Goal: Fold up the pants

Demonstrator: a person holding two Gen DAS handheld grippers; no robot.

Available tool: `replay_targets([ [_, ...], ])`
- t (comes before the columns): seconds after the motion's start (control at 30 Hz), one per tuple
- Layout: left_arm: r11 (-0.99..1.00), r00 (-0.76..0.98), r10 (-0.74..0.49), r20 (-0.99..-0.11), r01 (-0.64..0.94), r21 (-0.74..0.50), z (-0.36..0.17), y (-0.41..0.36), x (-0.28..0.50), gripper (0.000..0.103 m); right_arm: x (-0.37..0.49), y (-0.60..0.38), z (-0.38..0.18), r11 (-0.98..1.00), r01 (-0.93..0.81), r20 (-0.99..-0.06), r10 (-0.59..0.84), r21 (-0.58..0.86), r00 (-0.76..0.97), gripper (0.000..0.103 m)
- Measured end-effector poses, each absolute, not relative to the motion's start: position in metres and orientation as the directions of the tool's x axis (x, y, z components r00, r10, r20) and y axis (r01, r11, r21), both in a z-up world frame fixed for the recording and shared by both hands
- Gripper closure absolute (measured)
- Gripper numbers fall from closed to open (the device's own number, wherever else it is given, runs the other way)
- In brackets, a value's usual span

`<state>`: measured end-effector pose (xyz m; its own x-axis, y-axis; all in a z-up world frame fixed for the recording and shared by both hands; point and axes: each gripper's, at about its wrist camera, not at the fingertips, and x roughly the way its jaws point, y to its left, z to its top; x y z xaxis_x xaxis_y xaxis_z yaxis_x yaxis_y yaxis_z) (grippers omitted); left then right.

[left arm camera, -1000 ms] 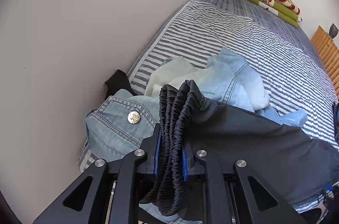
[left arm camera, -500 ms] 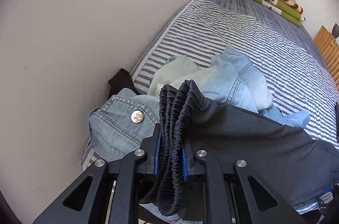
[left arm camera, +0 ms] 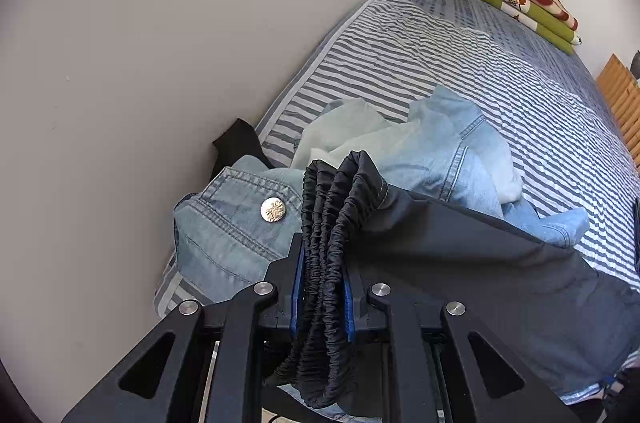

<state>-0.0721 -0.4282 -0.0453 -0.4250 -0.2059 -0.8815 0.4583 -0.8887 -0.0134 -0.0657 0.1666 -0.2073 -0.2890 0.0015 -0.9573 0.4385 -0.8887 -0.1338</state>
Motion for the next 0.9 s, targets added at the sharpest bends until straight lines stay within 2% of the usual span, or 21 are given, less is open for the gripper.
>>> replay_targets([
  [0.07,-0.893,-0.41,-0.218,-0.886,0.449,0.012,-0.051,-0.428,-0.064,0.087,-0.062,0.158,-0.225,-0.867,0.48,-0.971,0.017,-0.132,-0.237,0.1],
  [0.17,-0.901,-0.405,-0.208,-0.89,0.433,0.014,-0.061,-0.431,-0.053,0.087,-0.063,0.16,-0.216,-0.861,0.499,-0.977,-0.014,-0.095,-0.211,0.097],
  [0.23,-0.898,-0.41,-0.194,-0.891,0.44,-0.007,-0.065,-0.435,-0.048,0.087,-0.071,0.17,-0.198,-0.887,0.46,-0.977,-0.059,-0.042,-0.204,0.088],
  [0.3,-0.901,-0.406,-0.199,-0.892,0.434,0.004,-0.069,-0.433,-0.048,0.087,-0.08,0.178,-0.17,-0.912,0.41,-0.958,-0.122,0.004,-0.261,0.076],
  [0.4,-0.914,-0.38,-0.204,-0.902,0.404,0.037,-0.077,-0.428,-0.054,0.087,-0.101,0.196,-0.135,-0.94,0.326,-0.9,-0.226,0.101,-0.373,0.07],
  [0.47,-0.919,-0.368,-0.216,-0.904,0.391,0.06,-0.08,-0.426,-0.06,0.087,-0.12,0.199,-0.128,-0.956,0.267,-0.876,-0.226,0.117,-0.426,0.069],
  [0.57,-0.922,-0.376,-0.212,-0.902,0.382,0.057,-0.076,-0.425,-0.064,0.087,-0.148,0.184,-0.143,-0.965,0.25,-0.886,-0.188,0.085,-0.423,0.069],
  [0.63,-0.925,-0.374,-0.203,-0.905,0.376,0.052,-0.074,-0.427,-0.066,0.086,-0.162,0.167,-0.163,-0.967,0.255,-0.907,-0.118,0.012,-0.404,0.069],
  [0.73,-0.92,-0.335,-0.2,-0.921,0.388,0.059,-0.071,-0.437,-0.068,0.074,-0.177,0.159,-0.204,-0.962,0.243,-0.933,0.033,-0.127,-0.36,0.069],
  [0.8,-0.907,-0.322,-0.241,-0.915,0.41,0.095,-0.062,-0.448,-0.061,0.052,-0.182,0.172,-0.227,-0.975,0.185,-0.953,0.064,-0.124,-0.297,0.069],
  [0.83,-0.905,-0.329,-0.248,-0.911,0.415,0.096,-0.057,-0.452,-0.058,0.047,-0.184,0.18,-0.234,-0.982,0.153,-0.96,0.064,-0.11,-0.273,0.069],
  [0.9,-0.902,-0.35,-0.245,-0.904,0.424,0.08,-0.044,-0.462,-0.048,0.045,-0.184,0.188,-0.23,-0.989,0.126,-0.96,0.042,-0.079,-0.275,0.067],
])
